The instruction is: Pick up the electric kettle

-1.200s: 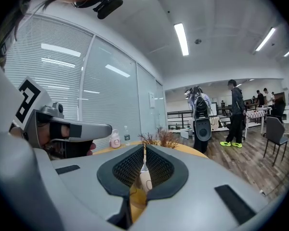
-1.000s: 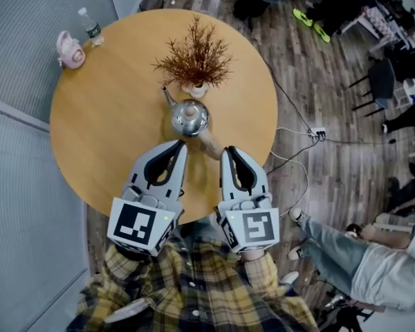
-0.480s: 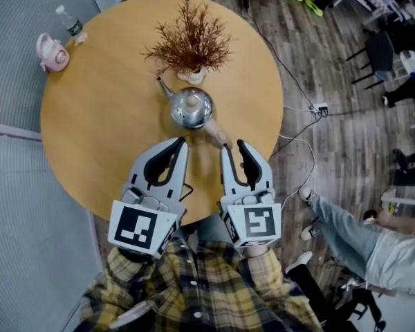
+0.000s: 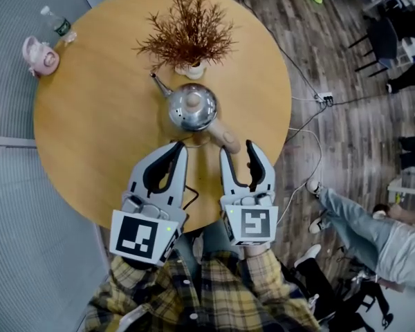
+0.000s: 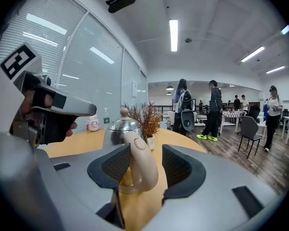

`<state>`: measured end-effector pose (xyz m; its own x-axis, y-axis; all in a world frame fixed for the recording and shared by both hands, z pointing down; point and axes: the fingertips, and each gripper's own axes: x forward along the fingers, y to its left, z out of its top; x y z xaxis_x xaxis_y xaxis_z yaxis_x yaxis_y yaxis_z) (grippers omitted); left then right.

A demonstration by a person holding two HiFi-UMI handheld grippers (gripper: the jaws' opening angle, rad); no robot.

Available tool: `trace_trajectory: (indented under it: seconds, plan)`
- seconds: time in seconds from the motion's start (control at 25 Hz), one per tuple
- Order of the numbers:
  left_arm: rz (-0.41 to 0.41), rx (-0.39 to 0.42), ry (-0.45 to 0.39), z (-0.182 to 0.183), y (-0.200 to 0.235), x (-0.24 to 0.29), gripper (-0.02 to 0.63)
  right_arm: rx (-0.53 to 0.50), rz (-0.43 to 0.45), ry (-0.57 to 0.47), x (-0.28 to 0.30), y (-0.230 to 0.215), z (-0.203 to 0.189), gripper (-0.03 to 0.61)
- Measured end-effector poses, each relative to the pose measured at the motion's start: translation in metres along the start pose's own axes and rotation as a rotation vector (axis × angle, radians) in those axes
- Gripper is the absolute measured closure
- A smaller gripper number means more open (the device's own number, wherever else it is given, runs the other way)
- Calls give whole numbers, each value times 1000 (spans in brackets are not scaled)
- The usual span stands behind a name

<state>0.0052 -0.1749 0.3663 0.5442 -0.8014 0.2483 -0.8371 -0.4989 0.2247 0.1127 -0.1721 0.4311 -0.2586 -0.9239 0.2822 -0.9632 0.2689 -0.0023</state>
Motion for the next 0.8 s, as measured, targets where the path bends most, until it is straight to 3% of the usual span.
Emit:
trace_trajectory:
  seconds: [0.24,0.8]
  plan:
    - [8,2,-5,-14,10,3,612,-61,-44,-3,14,0,-25,371]
    - [53,-21,27,-42,33,3,612,-18,-231,-73,44,-26,-43,373]
